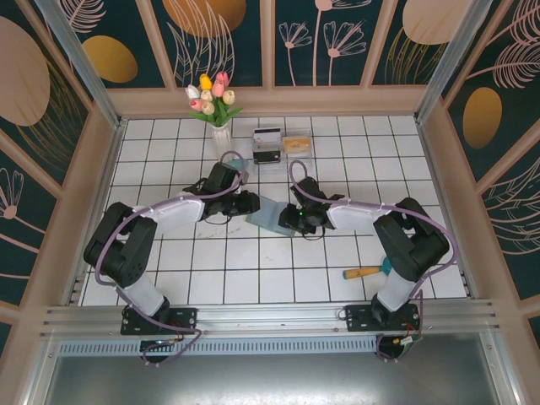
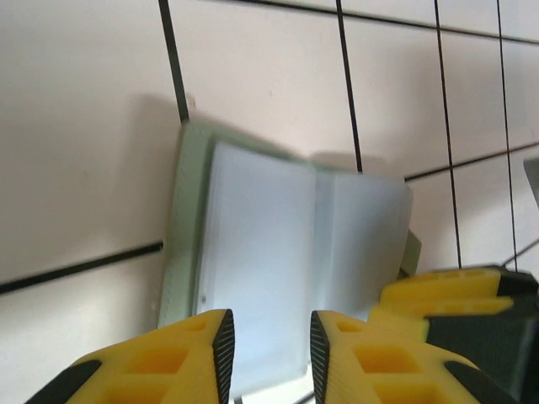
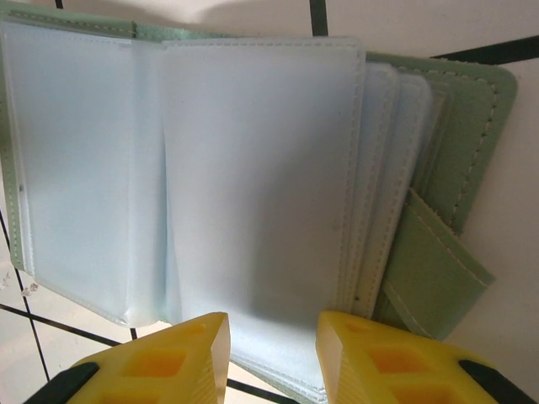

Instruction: Take the credit cards out of the card holder

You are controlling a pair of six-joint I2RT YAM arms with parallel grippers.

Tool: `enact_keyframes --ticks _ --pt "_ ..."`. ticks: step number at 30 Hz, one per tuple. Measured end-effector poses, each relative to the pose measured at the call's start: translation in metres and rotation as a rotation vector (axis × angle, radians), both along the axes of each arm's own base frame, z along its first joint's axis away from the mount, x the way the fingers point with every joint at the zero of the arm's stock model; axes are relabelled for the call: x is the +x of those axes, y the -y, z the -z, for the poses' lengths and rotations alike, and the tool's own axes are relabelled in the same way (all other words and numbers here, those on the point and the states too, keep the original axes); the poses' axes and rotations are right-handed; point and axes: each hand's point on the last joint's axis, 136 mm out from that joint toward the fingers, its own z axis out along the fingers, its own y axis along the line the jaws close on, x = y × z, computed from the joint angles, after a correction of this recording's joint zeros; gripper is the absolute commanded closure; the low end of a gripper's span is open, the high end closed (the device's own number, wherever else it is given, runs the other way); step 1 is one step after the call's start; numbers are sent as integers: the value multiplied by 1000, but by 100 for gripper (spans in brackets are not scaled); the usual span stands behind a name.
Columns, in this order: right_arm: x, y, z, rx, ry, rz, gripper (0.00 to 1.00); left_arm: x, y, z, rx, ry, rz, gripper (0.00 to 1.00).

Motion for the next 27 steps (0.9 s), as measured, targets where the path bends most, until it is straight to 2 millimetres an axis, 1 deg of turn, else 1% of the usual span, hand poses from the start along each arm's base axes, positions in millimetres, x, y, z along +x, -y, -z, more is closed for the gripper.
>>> enact_keyframes --ticks 3,7,11,15,17,19,21,23,27 --pt "0 0 1 -2 0 -4 64 6 -3 11 35 -6 -21 70" --pt "0 0 1 -3 0 -4 64 2 -6 28 68 -54 -23 68" --pt "0 0 1 -4 -1 -5 64 3 -4 36 69 -76 -18 67" --pt "0 0 1 -2 -3 -6 64 -5 5 42 27 -126 14 74" --pt "0 0 1 -2 -3 -7 65 -8 10 42 -6 -148 30 80" --pt "0 0 1 -2 -3 -6 65 -10 17 36 -49 -155 51 90" --pt "0 0 1 -1 -4 -7 65 -11 24 30 -96 -159 73 96" --pt "0 0 1 1 -5 -7 65 -13 30 24 -135 -160 93 100" --pt "0 0 1 5 -8 -7 65 -15 39 14 -200 -156 124 100"
